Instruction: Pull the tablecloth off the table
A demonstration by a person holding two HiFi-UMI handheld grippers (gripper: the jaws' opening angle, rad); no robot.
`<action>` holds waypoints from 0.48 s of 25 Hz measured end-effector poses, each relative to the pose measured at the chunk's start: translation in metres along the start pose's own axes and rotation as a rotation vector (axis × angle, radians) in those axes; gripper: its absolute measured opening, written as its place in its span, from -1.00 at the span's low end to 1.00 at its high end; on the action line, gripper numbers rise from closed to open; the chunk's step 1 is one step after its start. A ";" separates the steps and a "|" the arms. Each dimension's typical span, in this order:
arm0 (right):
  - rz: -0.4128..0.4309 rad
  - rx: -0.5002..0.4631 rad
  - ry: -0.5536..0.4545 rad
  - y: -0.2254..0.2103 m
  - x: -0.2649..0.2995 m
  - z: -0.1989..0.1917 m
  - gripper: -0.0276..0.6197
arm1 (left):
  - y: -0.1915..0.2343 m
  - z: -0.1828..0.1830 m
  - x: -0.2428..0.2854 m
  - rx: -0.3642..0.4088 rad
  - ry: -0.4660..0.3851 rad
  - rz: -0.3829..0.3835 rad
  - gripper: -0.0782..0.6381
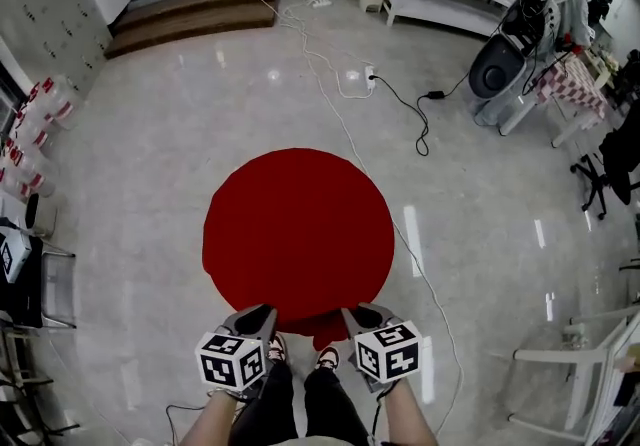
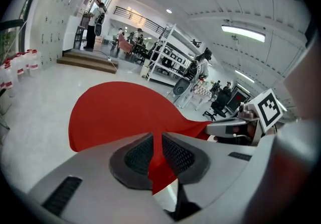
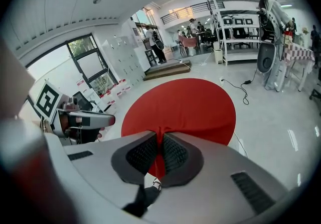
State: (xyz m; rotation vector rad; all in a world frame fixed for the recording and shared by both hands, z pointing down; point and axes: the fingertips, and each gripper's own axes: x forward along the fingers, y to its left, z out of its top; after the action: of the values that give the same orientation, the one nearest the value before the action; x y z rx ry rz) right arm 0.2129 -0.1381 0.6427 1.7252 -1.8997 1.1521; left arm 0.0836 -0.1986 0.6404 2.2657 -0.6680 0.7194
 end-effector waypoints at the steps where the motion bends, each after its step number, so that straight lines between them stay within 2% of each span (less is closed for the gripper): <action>1: -0.005 0.006 -0.002 -0.001 0.000 0.004 -0.84 | 0.002 -0.001 0.000 0.000 0.004 -0.009 -0.57; 6: -0.024 0.028 -0.006 -0.003 0.001 0.022 -0.84 | 0.011 -0.009 0.001 0.039 0.048 -0.056 -0.26; 9: -0.033 0.027 -0.003 -0.003 0.003 0.031 -0.84 | 0.015 -0.023 0.010 0.127 0.109 -0.085 -0.14; 12: -0.042 0.036 -0.004 -0.002 0.002 0.037 -0.84 | 0.022 -0.037 0.023 0.214 0.163 -0.086 -0.11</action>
State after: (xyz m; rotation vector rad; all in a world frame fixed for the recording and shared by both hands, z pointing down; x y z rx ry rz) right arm 0.2240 -0.1665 0.6224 1.7789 -1.8464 1.1746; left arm 0.0752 -0.1925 0.6876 2.3789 -0.4314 0.9603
